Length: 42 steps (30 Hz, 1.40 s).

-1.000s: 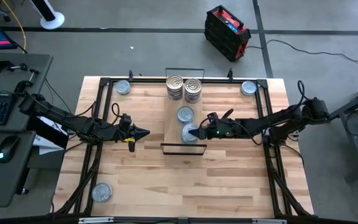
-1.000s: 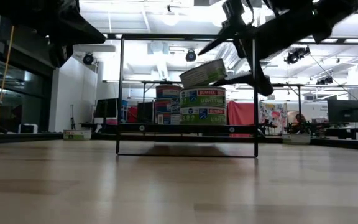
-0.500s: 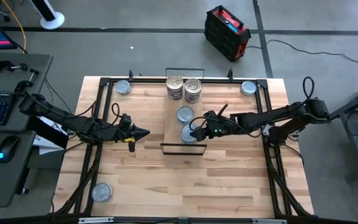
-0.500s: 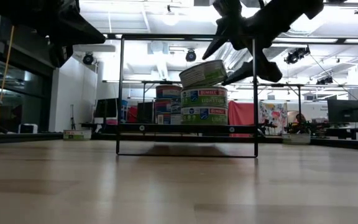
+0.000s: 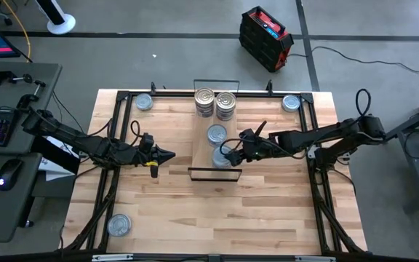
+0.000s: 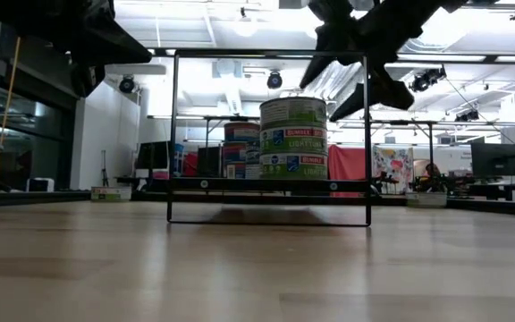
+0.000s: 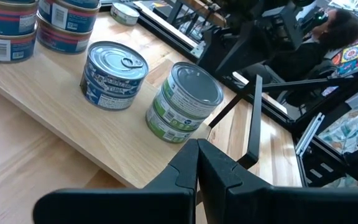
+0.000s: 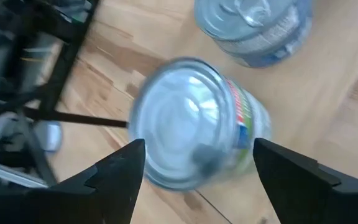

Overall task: Stack canned seafood by type on shelf
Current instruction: Adjust the green tuna cans on the shelf

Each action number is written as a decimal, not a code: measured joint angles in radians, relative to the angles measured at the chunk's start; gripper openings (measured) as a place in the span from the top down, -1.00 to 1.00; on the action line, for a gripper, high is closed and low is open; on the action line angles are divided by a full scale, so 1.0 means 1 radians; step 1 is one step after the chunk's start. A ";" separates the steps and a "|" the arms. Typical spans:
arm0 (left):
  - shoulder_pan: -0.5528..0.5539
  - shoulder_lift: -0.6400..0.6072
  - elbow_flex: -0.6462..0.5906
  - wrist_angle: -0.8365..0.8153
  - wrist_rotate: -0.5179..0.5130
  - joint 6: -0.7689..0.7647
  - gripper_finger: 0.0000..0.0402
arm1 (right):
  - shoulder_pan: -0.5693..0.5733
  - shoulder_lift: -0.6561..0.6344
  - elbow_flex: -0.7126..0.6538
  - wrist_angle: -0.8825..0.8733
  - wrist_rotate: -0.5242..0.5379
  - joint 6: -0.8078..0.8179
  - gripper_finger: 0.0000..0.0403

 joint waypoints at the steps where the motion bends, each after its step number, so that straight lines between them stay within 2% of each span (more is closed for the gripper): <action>1: 0.000 0.000 0.000 -0.001 0.000 -0.001 1.00 | 0.001 0.000 0.009 -0.029 0.002 -0.005 -0.43; 9: 0.000 0.000 0.000 0.059 0.048 -0.070 1.00 | 0.016 0.000 0.079 -0.091 0.008 -0.166 -0.43; 15: 0.000 0.000 0.000 0.192 0.054 -0.003 1.00 | 0.015 0.000 0.193 -0.318 0.043 -0.290 -0.43; 22: 0.006 0.000 0.000 0.247 0.053 0.015 1.00 | 0.015 0.000 0.284 -0.559 0.049 -0.469 -0.43; 25: 0.021 0.000 0.000 0.271 0.053 0.013 1.00 | 0.023 0.000 0.258 -0.630 0.078 -0.469 -0.33; 27: 0.032 0.000 0.000 0.285 0.053 0.013 1.00 | 0.033 0.000 0.202 -0.639 0.092 -0.447 -0.14; 30: 0.047 0.000 0.000 0.297 0.053 0.008 1.00 | 0.043 0.000 0.089 -0.510 0.067 -0.397 0.34; 32: 0.054 0.000 0.000 0.301 0.053 0.003 1.00 | 0.044 0.001 0.001 -0.342 0.023 -0.360 0.75; 33: 0.058 0.000 0.000 0.302 0.053 -0.005 1.00 | 0.043 0.001 -0.044 -0.252 -0.005 -0.350 0.87; 36: 0.067 0.000 0.000 0.303 0.053 -0.015 1.00 | 0.027 0.003 -0.151 -0.037 -0.040 -0.254 0.91; 42: 0.084 0.000 0.000 0.312 0.053 -0.019 1.00 | 0.007 0.004 -0.250 0.185 -0.020 -0.156 0.99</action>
